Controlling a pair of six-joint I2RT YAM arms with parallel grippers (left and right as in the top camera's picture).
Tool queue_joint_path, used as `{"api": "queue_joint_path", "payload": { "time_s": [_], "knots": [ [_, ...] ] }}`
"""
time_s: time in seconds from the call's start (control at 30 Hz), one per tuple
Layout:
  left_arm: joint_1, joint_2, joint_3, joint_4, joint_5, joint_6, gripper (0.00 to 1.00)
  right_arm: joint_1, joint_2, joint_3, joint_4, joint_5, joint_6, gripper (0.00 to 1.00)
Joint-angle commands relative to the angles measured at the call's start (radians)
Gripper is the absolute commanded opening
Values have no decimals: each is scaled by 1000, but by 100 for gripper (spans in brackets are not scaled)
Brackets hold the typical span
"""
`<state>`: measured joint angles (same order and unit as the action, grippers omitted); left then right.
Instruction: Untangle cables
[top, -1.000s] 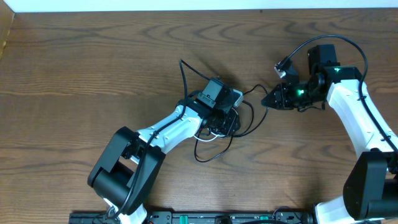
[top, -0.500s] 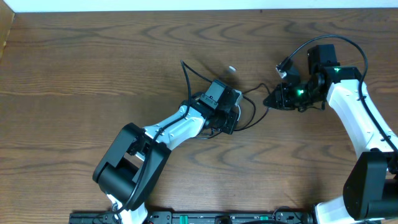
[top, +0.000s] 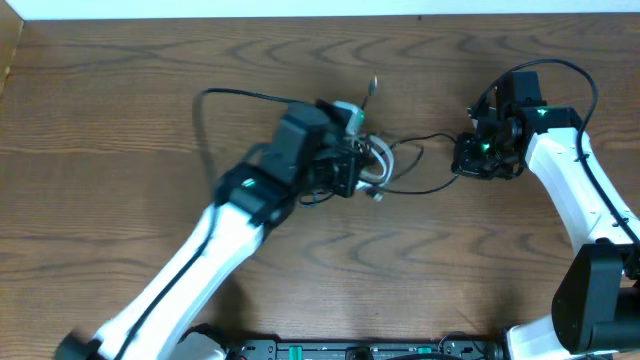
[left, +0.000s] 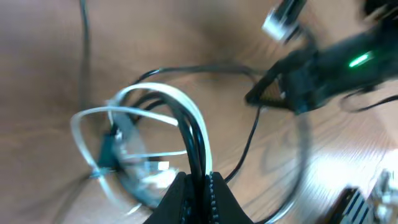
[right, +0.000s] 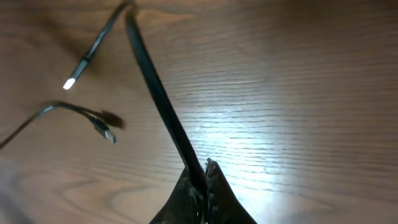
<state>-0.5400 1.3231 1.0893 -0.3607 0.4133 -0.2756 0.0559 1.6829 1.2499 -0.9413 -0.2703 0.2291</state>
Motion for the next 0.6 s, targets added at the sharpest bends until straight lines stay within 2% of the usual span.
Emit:
{"api": "queue_joint_path", "payload": {
  "time_s": [0.0,0.17,0.3,0.57],
  "knots": [
    [51,-85,18,-13,-3,-37,8,4,4,-10,-5,105,37,1],
    [134,-177,18,-40,-4,-37,8,2,5,-29,-9,157,53,1],
    [208,-211,18,-66,-4,-37,7,-20,5,-43,-32,277,124,1],
    [315,-220,18,-126,-4,-32,8,-182,5,-56,-72,317,133,1]
  ]
}}
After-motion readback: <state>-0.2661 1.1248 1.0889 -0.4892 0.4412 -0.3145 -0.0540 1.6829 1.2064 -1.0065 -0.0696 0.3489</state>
